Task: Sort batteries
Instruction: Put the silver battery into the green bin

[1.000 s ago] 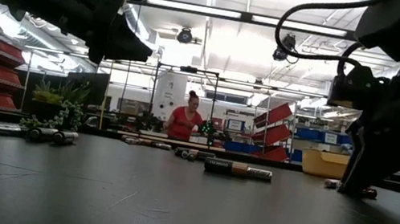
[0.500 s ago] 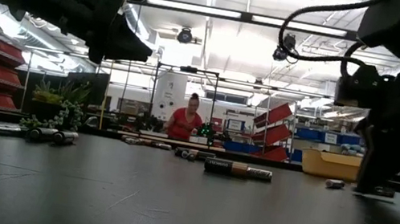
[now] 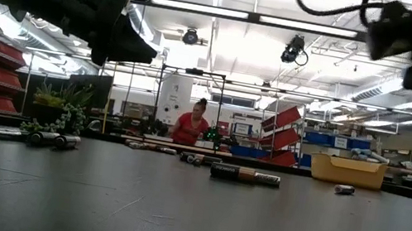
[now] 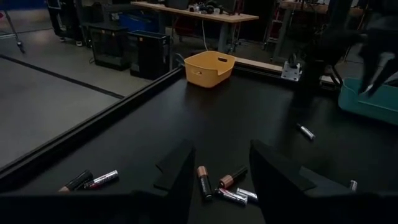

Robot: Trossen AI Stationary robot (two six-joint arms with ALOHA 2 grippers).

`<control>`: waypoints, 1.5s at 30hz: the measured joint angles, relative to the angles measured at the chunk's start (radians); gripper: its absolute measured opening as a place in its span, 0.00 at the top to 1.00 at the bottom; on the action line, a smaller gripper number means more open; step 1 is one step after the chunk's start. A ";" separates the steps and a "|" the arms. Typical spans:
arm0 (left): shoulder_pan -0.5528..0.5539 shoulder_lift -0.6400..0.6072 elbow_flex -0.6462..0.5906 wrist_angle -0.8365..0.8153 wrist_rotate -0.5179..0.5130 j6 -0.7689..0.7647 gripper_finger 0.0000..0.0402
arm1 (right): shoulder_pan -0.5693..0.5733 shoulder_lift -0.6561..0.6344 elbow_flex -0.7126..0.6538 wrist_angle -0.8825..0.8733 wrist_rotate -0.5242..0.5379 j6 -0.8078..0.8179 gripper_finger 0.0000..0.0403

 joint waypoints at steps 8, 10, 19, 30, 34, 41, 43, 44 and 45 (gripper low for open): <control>0.000 0.000 0.000 -0.002 0.000 0.004 0.61 | 0.096 0.000 -0.018 -0.256 -0.293 0.312 0.90; 0.000 0.000 0.000 -0.004 0.000 0.004 0.61 | 0.120 0.000 -0.040 -0.257 -0.300 0.341 0.85; 0.000 0.000 0.000 -0.006 0.000 -0.010 0.61 | 0.139 0.000 -0.050 -0.270 -0.297 0.352 0.63; 0.000 0.000 0.000 0.001 0.000 -0.015 0.61 | -0.014 0.013 0.010 -0.056 0.185 0.057 0.63; 0.000 0.000 0.000 -0.001 0.000 -0.019 0.61 | -0.082 0.069 -0.027 0.101 0.224 -0.174 0.63; 0.000 0.000 0.000 -0.002 0.000 -0.019 0.61 | -0.214 0.181 -0.032 0.187 0.226 -0.466 0.62; 0.000 0.000 0.000 -0.004 0.000 -0.018 0.61 | -0.244 0.210 -0.032 0.215 0.212 -0.545 0.62; 0.000 0.000 0.000 -0.006 0.000 -0.018 0.61 | -0.257 0.223 -0.032 0.229 0.199 -0.586 0.62; 0.000 0.000 0.000 -0.007 0.000 -0.018 0.61 | -0.269 0.234 -0.032 0.240 0.189 -0.621 0.62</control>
